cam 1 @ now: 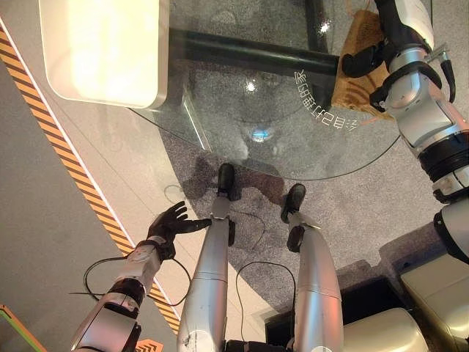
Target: Wipe the table with a cloth and put it in the basket.
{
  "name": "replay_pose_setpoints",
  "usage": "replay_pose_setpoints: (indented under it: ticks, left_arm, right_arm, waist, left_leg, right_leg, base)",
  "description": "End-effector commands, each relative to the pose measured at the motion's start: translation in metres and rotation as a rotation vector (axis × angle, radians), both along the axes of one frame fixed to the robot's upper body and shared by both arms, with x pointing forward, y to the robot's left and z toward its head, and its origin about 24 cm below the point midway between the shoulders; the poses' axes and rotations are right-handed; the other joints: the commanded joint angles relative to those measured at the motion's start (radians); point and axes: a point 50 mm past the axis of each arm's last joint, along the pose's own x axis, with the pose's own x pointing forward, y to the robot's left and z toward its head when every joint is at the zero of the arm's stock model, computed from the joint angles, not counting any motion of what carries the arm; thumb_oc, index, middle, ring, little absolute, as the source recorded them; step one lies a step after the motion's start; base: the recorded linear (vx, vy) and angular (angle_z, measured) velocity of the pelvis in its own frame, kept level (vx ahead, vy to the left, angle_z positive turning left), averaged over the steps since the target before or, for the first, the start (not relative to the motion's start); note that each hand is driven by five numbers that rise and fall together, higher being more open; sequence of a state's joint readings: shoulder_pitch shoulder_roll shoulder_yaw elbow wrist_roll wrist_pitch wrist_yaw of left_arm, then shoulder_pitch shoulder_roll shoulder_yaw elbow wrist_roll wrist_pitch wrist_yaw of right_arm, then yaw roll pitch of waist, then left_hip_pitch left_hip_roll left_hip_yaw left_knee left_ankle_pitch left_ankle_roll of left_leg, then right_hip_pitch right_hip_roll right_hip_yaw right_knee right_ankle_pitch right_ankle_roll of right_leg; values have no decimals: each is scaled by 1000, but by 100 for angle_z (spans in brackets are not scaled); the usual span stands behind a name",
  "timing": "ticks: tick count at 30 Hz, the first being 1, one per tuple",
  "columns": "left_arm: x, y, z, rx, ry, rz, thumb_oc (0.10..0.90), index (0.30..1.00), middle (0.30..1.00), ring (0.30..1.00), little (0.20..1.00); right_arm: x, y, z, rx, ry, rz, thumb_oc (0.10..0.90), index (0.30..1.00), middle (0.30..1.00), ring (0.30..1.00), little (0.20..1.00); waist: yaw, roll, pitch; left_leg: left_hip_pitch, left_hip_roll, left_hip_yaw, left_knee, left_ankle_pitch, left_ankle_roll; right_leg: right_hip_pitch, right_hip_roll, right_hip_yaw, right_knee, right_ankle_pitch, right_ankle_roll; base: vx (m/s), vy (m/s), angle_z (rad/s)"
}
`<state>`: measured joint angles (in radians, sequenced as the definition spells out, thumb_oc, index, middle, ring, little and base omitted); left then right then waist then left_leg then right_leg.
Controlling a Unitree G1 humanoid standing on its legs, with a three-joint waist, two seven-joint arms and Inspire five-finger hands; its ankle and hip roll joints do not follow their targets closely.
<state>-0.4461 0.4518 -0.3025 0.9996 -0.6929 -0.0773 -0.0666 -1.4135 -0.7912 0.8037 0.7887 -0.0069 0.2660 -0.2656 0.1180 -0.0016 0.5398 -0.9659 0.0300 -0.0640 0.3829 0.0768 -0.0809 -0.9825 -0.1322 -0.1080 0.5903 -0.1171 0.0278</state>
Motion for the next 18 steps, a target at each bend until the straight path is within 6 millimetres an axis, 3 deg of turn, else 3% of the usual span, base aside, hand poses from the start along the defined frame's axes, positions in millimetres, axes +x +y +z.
replay_pose_setpoints:
  ticks: [1,8,13,18]
  left_arm:
    - [-44,25,-29,30,133,46,800,900,900,900,900]
    - [-44,33,-24,44,136,46,800,900,900,900,900]
    - [-45,38,-23,49,141,50,800,900,900,900,900]
    - [-47,42,-23,51,143,51,800,900,900,900,900]
  right_arm:
    - [-29,-28,64,-262,-176,-174,800,900,900,900,900]
    - [-35,-26,77,-486,-159,-264,800,900,900,900,900]
    - [-34,-27,76,-476,-118,-264,800,900,900,900,900]
    - [-31,-34,64,-333,-31,-196,800,900,900,900,900]
  waist:
    - [4,29,-20]
    - [9,14,-20]
    - [9,6,-20]
    - [8,2,-20]
  left_leg:
    - [3,-55,-30,66,-83,43]
    - [4,-57,-42,67,-82,46]
    - [8,-58,-44,66,-83,47]
    - [11,-58,-45,63,-82,48]
  right_leg:
    - [47,38,-41,-112,78,8]
    - [51,43,-44,-113,83,11]
    - [57,47,-45,-116,82,12]
    - [59,50,-46,-118,82,9]
  base:
    - [9,-31,0]
    - [8,-38,0]
    - [0,0,0]
    - [0,0,0]
